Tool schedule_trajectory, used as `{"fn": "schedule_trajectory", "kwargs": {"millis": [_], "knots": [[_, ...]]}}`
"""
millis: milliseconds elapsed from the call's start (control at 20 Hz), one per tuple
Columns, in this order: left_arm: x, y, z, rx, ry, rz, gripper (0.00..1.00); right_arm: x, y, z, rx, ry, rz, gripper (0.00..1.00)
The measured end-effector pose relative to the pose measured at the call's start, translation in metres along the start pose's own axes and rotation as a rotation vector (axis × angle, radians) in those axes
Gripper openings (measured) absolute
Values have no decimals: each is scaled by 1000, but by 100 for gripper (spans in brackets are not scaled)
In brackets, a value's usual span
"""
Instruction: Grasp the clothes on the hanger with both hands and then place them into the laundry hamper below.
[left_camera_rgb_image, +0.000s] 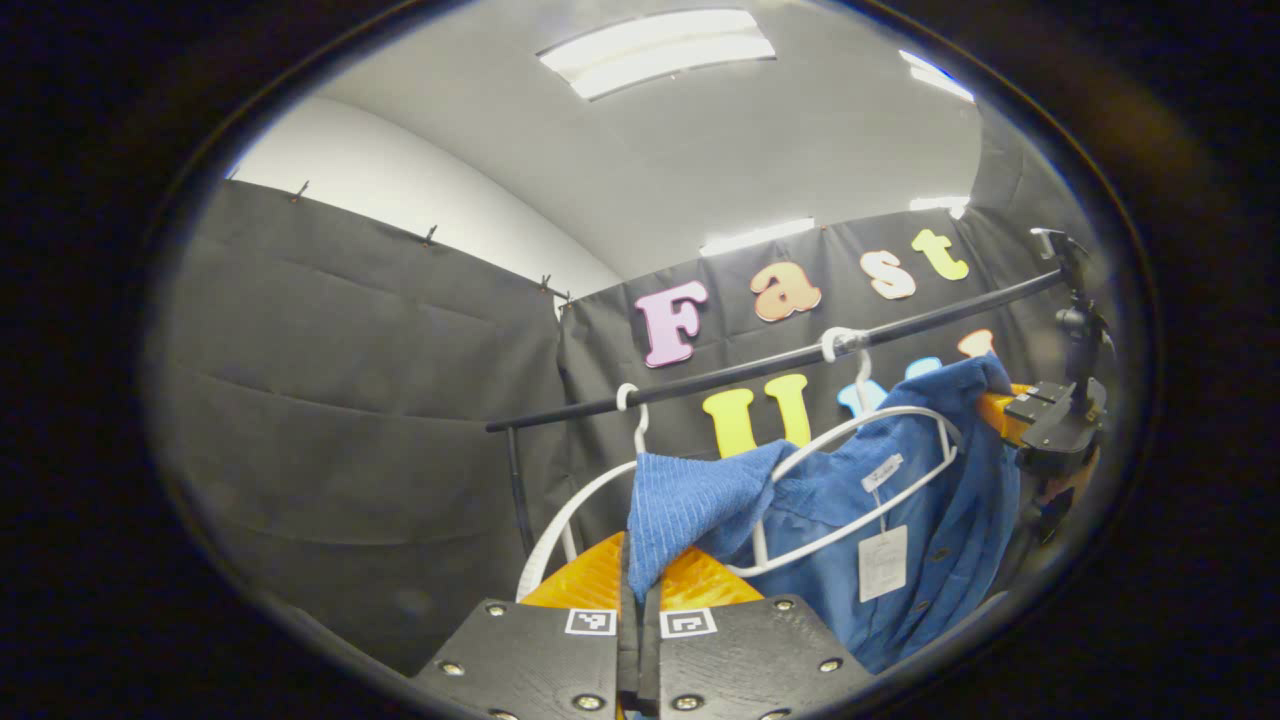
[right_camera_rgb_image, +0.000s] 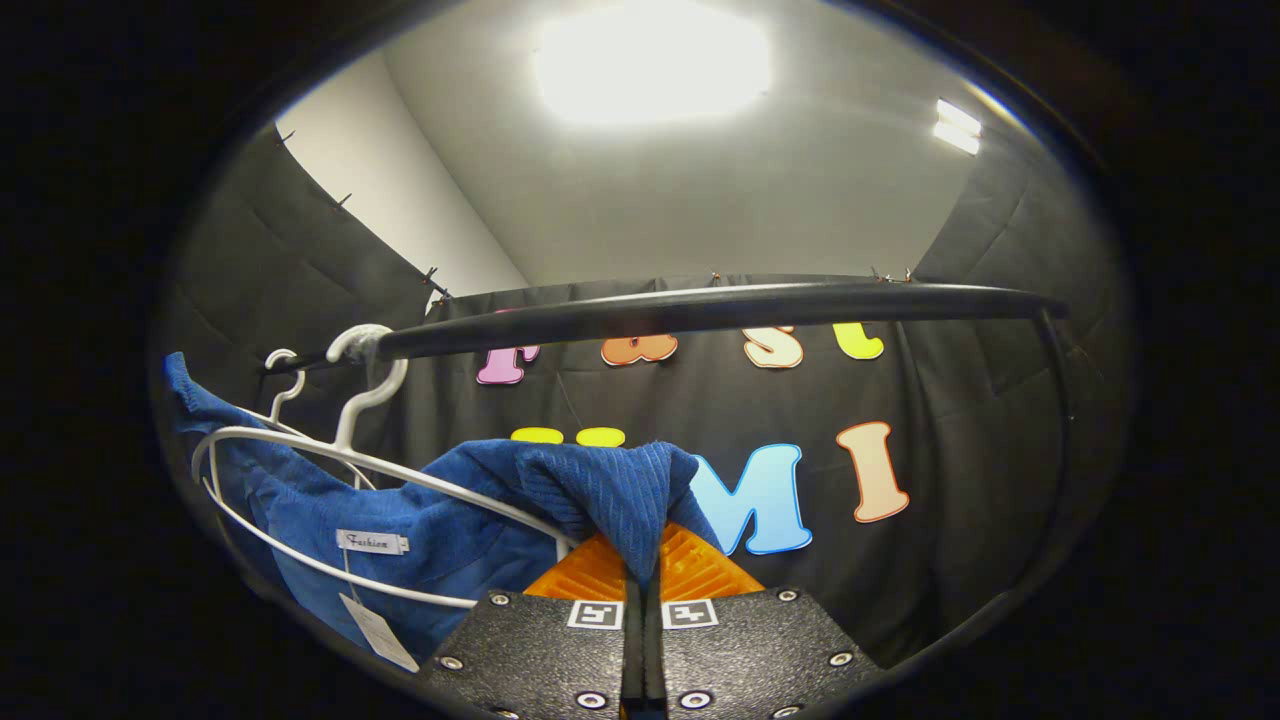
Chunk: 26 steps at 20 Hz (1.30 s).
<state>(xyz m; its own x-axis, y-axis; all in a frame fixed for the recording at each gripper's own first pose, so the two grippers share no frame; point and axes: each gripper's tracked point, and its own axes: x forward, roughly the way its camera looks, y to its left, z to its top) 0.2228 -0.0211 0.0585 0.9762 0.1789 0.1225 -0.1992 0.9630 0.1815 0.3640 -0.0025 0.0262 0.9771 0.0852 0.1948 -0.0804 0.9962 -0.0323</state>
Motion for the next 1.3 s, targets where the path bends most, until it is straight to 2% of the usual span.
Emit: {"fn": "schedule_trajectory", "kwargs": {"millis": [150,350,550,800,950,1100,1300], "knots": [[16,20,-5,-10,9,24,0,16,-20,-9,-28,6,-37,0],[35,32,-20,-31,43,19,0,33,-37,-33,-17,58,-68,0],[43,28,-43,-24,84,-46,0,31,-36,-61,-51,136,-69,0],[59,21,-67,-13,136,-88,1,39,-44,-96,-35,229,-86,0],[52,11,-81,-36,160,-115,0,42,-45,-106,-54,247,-96,0],[47,9,-96,-72,196,-142,0,34,-51,-123,-26,309,-98,0],[47,1,-115,-105,217,-159,0,23,-56,-144,-55,372,-86,0]]}}
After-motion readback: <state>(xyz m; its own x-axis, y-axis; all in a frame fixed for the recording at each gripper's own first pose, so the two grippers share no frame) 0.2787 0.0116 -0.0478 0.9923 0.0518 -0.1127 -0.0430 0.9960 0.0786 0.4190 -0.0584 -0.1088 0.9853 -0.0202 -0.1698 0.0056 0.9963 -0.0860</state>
